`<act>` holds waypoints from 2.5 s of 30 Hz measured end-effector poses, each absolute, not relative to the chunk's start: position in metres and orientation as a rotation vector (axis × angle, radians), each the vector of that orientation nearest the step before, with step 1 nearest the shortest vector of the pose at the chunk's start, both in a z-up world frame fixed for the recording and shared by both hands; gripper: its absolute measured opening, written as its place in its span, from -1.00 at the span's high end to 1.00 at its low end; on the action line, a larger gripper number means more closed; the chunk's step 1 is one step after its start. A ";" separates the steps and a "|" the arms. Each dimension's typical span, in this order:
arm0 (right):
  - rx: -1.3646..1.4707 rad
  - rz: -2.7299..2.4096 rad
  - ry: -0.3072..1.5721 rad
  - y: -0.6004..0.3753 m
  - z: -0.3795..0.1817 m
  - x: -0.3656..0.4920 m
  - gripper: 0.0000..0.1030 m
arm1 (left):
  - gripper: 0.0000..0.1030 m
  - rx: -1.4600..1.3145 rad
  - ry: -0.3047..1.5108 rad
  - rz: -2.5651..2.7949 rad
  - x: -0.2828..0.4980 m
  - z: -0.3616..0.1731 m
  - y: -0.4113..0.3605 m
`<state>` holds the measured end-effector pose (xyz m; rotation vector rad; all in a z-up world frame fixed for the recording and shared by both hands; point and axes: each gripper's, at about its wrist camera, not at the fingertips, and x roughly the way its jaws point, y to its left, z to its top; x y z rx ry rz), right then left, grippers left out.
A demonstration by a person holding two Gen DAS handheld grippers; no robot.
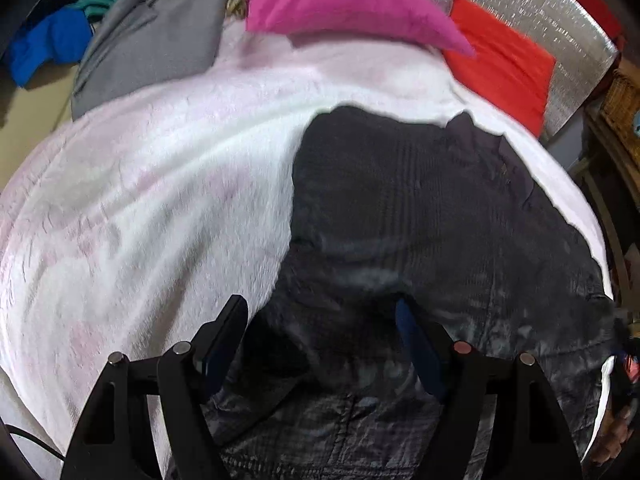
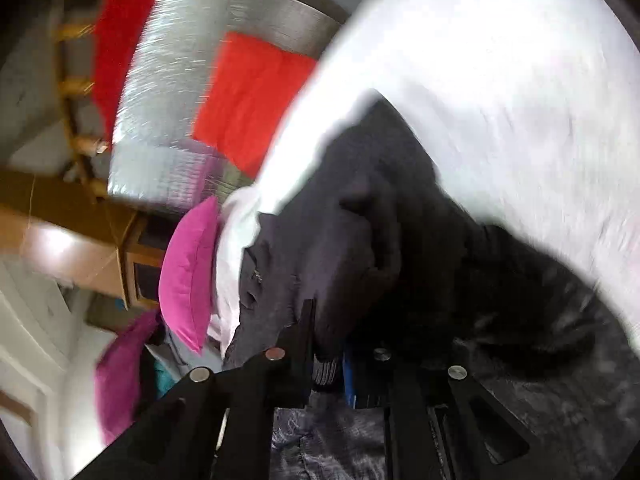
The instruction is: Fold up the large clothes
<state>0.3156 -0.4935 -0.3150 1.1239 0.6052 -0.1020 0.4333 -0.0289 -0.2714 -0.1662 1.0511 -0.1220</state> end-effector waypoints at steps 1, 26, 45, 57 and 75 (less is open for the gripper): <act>1.052 -0.103 0.566 -0.490 -0.300 0.312 0.75 | -0.49 -0.154 1.031 -0.121 0.433 -0.268 -0.031; 0.843 -0.185 0.724 -0.531 -0.316 0.327 -0.78 | -0.49 -0.232 1.063 -0.151 0.458 -0.279 -0.007; 0.719 -0.203 0.819 -0.502 -0.317 0.329 0.29 | -0.02 -0.251 1.090 -0.210 0.468 -0.293 -0.023; 0.863 -0.208 0.760 -0.533 -0.313 0.315 -0.36 | -0.24 -0.193 1.041 -0.138 0.459 -0.278 -0.018; 0.666 -0.212 0.714 -0.497 -0.301 0.322 0.18 | -0.27 0.030 1.005 -0.100 0.450 -0.283 -0.049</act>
